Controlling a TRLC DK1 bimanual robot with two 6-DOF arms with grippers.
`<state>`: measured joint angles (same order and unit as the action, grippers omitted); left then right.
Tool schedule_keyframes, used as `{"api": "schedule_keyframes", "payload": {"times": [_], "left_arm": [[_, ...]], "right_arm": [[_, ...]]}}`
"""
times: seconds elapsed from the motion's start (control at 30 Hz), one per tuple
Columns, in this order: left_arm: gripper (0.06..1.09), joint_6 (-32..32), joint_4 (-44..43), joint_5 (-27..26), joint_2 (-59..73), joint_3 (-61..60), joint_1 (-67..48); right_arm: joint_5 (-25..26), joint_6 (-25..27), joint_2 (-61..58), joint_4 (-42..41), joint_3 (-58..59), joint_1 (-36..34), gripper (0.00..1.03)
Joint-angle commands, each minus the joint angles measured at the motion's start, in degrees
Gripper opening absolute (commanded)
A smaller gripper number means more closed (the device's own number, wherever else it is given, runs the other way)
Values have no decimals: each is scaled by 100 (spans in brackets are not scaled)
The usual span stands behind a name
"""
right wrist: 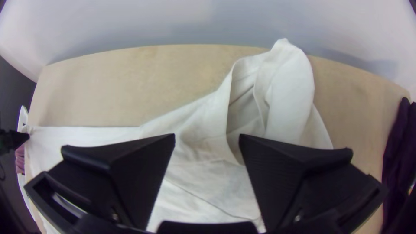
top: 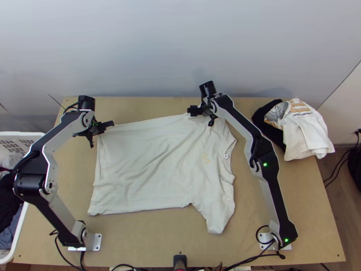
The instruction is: Fold the t-shirt
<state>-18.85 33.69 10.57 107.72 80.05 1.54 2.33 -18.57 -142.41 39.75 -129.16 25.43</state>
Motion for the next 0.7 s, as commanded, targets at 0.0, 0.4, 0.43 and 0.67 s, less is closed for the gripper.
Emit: {"api": "schedule_keyframes", "payload": {"times": [0.0,0.4,0.43,0.67], "left_arm": [[10,4,6,-2,-23,46,-13],[10,-4,6,68,74,714,66],[10,-4,6,103,100,828,74],[10,4,15,367,495,1557,101]], "right_arm": [[66,196,-226,-248,-179,-3,13],[1428,820,231,-406,-250,-29,3],[1516,925,301,-529,-250,-47,3],[1947,1250,706,-1189,-258,-126,3]]}}
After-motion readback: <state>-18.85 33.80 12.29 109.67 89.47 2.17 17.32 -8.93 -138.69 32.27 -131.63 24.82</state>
